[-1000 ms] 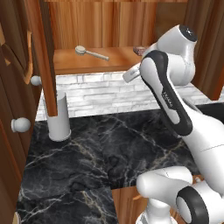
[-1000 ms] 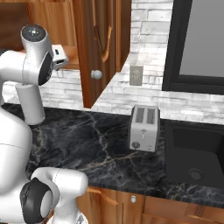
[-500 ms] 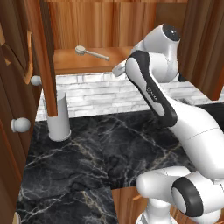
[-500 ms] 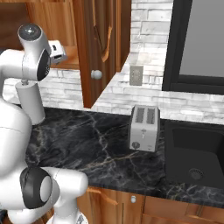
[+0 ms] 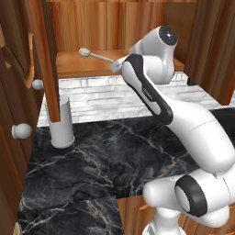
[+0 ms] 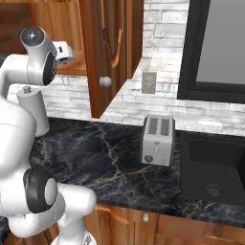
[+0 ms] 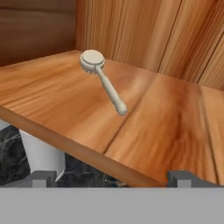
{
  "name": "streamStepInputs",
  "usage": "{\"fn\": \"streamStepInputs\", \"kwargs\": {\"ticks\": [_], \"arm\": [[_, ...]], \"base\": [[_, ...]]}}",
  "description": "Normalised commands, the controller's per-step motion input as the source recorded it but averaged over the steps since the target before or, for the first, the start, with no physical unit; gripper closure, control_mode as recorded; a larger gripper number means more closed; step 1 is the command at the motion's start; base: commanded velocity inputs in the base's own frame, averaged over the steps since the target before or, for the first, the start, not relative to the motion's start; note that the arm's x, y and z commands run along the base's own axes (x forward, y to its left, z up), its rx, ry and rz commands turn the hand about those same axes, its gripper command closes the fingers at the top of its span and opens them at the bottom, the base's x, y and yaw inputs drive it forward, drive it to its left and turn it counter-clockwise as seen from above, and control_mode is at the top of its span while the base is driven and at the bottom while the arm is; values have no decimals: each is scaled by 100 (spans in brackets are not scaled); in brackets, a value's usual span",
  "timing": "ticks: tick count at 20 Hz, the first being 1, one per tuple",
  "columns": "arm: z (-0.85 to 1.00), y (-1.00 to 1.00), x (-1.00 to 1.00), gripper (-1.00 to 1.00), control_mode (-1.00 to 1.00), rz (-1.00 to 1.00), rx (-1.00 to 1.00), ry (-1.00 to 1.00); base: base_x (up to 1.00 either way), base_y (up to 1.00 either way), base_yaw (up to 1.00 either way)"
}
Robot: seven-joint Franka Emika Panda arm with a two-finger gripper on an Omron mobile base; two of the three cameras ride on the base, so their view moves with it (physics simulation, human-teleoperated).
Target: Locate and retrieve the dish brush and bar soap from the cabinet. Place them next to the sink.
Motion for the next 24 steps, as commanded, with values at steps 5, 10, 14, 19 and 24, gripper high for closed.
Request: {"fn": "streamStepInputs", "kwargs": {"ticks": [5, 10, 14, 19, 24], "arm": [[9, 9, 26, -100, -100, -4, 6, -5], [3, 15, 35, -100, -100, 0, -1, 6], [12, 4, 45, -100, -100, 0, -3, 11], [11, 1, 44, -100, -100, 0, -1, 8], [-5, 13, 38, -100, -100, 0, 0, 0]], "base": [[0, 0, 0], [0, 0, 0], [0, 0, 0], [0, 0, 0], [0, 0, 0]]}}
